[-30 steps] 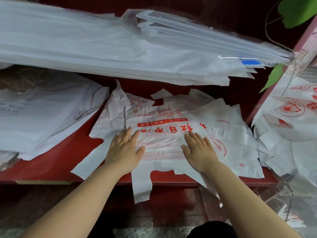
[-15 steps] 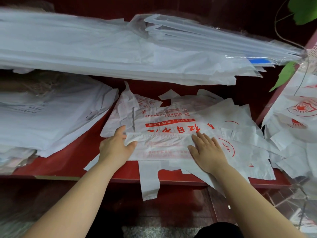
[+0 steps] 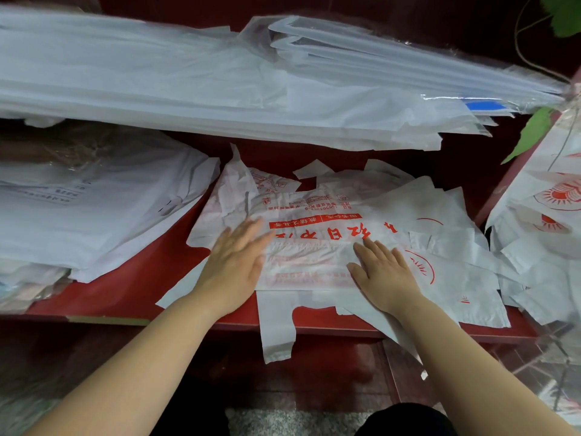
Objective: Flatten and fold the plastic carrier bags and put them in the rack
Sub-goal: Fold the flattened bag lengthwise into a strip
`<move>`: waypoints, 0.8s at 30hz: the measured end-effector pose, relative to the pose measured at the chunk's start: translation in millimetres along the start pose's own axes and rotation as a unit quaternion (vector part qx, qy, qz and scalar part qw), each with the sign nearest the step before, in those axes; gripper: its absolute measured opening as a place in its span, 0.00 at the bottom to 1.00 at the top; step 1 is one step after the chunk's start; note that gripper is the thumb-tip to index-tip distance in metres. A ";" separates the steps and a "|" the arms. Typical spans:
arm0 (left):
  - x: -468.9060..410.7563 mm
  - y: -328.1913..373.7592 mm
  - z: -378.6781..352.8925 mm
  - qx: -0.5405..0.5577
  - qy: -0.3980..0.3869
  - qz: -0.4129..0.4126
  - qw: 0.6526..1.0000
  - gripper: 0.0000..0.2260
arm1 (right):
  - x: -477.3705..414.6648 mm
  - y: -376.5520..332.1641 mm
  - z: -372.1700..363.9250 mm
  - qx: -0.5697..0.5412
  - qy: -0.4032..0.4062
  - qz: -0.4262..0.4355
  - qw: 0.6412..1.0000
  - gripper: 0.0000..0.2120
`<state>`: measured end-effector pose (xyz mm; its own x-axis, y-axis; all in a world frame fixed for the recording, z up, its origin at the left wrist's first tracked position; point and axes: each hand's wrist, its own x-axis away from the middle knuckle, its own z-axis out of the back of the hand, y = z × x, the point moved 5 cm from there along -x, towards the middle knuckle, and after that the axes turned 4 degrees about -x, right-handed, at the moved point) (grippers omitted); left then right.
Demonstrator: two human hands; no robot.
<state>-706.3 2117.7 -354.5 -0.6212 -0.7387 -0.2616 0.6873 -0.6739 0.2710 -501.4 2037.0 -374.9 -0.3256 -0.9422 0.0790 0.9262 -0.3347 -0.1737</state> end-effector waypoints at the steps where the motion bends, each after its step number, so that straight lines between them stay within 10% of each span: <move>1: -1.8 3.9 -5.5 -0.018 -0.045 -0.024 0.999 0.21 | -0.3 0.2 0.2 0.004 -0.002 0.001 1.000 0.24; 5: -5.9 -0.4 -23.6 -0.061 -0.188 -0.006 0.980 0.22 | 4.6 -8.9 7.9 -0.003 0.060 0.019 0.998 0.25; 11: -24.8 -8.3 -6.2 -0.049 -0.167 0.038 0.984 0.20 | 24.9 -60.7 16.1 0.109 0.228 0.285 0.925 0.12; 24: -51.7 -27.8 1.3 0.061 -0.178 0.097 0.977 0.18 | 7.0 -56.8 20.0 0.143 0.245 0.230 0.931 0.13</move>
<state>-693.8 2174.6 -347.3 -0.5904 -0.7951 0.1390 0.7687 -0.5013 0.3973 -552.5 2049.7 -344.8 0.1360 -0.9025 -0.4087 0.9790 0.0592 0.1950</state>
